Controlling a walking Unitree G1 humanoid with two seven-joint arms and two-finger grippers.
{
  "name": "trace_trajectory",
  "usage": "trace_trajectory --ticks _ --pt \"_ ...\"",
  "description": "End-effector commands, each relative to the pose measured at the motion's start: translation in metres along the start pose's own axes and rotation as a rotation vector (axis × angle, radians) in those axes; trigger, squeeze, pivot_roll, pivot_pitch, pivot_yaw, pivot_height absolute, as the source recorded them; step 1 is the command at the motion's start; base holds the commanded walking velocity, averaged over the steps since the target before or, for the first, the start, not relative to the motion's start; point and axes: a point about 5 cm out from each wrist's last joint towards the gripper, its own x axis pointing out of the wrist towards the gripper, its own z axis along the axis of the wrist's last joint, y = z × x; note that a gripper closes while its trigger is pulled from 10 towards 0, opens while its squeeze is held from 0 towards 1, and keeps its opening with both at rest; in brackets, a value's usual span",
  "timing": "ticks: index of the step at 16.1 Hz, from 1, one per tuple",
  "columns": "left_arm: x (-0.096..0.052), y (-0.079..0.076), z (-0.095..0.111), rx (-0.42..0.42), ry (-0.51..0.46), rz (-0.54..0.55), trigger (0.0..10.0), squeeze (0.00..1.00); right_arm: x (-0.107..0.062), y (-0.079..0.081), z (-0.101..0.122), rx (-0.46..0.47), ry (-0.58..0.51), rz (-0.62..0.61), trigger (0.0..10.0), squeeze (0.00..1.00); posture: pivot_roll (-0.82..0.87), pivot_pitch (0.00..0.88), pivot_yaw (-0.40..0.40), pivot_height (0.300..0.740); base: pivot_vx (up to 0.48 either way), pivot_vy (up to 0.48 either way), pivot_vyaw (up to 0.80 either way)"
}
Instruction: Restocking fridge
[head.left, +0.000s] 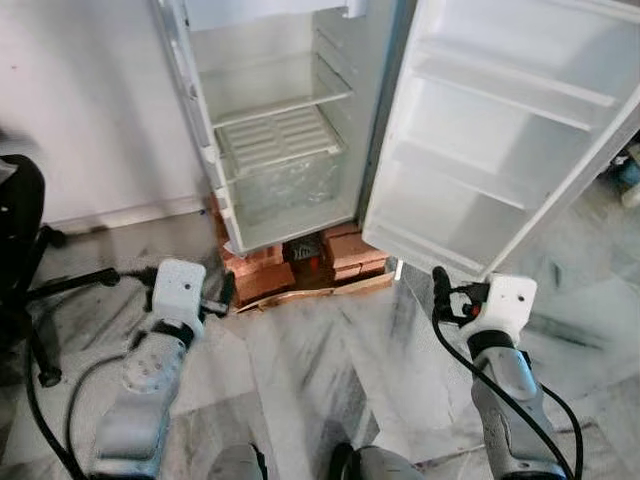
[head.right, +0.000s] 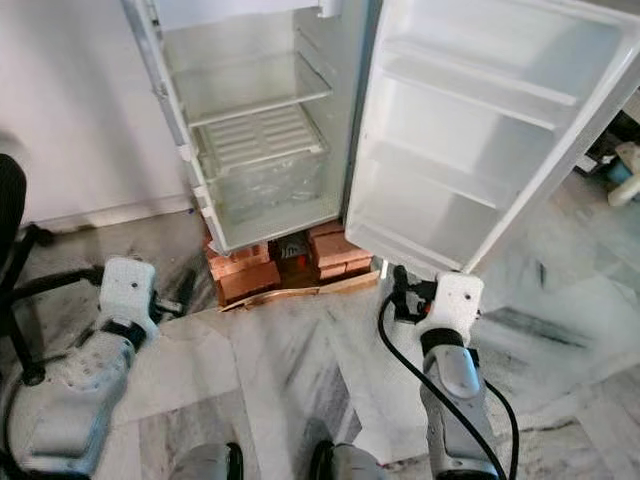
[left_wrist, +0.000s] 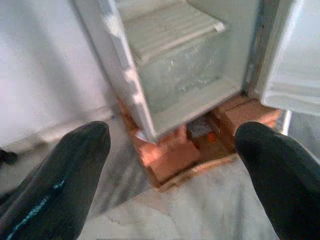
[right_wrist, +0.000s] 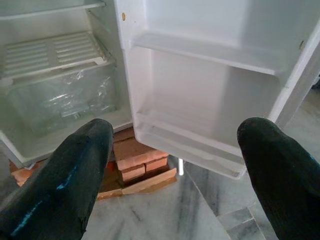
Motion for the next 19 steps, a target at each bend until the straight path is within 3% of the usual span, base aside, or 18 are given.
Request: trace_trajectory --ticks 1,4,6,10,14,19 --pt "-0.006 -0.005 -0.003 0.007 -0.005 0.008 10.0 0.00 0.000 -0.002 0.000 -0.002 0.002 -0.001 10.0 0.00 0.11 0.168 -0.031 0.740 0.000 0.000 0.00" --pt "-0.018 -0.017 -0.007 0.048 -0.049 0.022 10.0 0.00 -0.008 -0.012 -0.001 0.013 -0.022 -0.051 10.0 0.00 0.14 0.129 -0.011 0.740 0.000 0.000 -0.18" --pt "-0.028 -0.015 -0.015 -0.002 -0.010 0.082 10.0 0.00 -0.014 -0.014 -0.003 0.009 -0.018 -0.044 10.0 0.00 0.14 0.106 -0.013 0.740 0.000 0.000 -0.80" --pt "-0.026 -0.008 -0.015 0.013 -0.029 0.070 10.0 0.00 -0.012 -0.007 -0.002 0.002 -0.028 -0.016 10.0 0.00 0.14 0.093 -0.011 0.740 0.000 0.000 -0.80" --pt "-0.019 -0.014 -0.006 0.024 -0.073 0.022 10.0 0.00 -0.012 0.001 -0.004 0.001 -0.018 0.016 10.0 0.00 0.13 0.099 -0.021 0.740 0.000 0.000 -0.80" --pt "-0.012 -0.010 0.000 0.022 -0.105 0.024 10.0 0.00 -0.004 0.002 0.003 -0.018 -0.036 0.040 10.0 0.00 0.14 0.105 -0.040 0.740 0.052 0.000 -0.80"
